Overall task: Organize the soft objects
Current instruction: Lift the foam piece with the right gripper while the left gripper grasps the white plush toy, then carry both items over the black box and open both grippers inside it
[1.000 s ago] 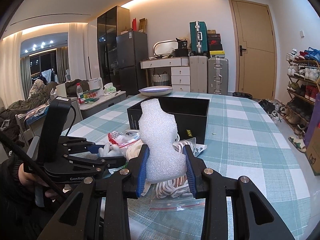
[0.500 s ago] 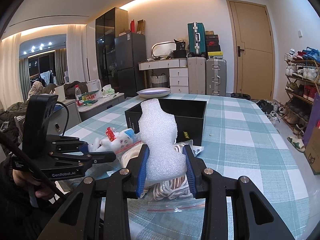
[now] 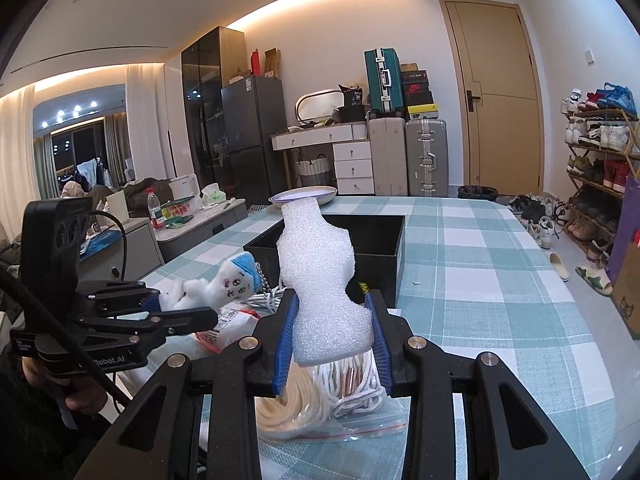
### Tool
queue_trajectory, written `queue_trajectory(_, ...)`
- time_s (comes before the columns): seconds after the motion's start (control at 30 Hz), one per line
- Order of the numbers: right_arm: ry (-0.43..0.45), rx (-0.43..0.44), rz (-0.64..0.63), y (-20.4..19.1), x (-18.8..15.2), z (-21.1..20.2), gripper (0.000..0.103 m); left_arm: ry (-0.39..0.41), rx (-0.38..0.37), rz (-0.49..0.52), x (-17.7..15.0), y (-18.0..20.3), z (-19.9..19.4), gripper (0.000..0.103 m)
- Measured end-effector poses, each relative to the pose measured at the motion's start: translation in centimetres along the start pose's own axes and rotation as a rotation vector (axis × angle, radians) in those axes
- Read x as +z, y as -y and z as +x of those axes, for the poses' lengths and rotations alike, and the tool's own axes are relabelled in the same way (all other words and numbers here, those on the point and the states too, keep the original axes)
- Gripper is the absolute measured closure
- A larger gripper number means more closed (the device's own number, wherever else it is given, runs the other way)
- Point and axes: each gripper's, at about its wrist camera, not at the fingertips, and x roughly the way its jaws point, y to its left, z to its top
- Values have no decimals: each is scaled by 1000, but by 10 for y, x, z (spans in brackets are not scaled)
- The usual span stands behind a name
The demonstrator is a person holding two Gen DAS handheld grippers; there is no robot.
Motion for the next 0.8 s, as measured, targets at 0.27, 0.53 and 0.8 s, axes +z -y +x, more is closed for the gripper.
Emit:
queue_trajectory(0.27,-24,21,27,2,19,12,69,34,29,5,22,-6,-3,80)
queue_trajectory(0.53,-24,19,42,2,41,26,69,54,75,-10,45,-23,7,79)
queue_trajectory(0.8,3,9,71,11,64,35,69,80,116,-33,64,-36,14,79)
